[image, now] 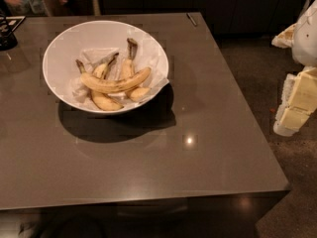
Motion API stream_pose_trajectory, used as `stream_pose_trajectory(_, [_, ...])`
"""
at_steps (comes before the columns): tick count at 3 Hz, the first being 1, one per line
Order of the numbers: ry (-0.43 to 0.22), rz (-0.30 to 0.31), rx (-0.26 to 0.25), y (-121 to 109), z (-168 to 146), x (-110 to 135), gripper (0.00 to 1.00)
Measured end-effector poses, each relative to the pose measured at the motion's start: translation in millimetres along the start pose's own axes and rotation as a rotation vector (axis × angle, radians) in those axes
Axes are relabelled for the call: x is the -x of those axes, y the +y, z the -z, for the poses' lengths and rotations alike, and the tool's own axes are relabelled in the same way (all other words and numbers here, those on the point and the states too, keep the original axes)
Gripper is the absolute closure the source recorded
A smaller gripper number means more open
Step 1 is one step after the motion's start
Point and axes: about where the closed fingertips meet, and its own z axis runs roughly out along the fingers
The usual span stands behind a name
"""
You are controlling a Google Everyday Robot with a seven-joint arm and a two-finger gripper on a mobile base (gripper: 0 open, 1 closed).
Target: Pick banana from white bowl
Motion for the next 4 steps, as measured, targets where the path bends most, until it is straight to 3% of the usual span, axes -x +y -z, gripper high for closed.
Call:
stream_pose_trajectory(2, [0.010, 0.016, 0.001, -1.4, -1.0, 7.9, 0.00])
stream_pose_trajectory(4, [0.064, 0.103, 0.070, -9.6, -26.0, 53.5, 0.00])
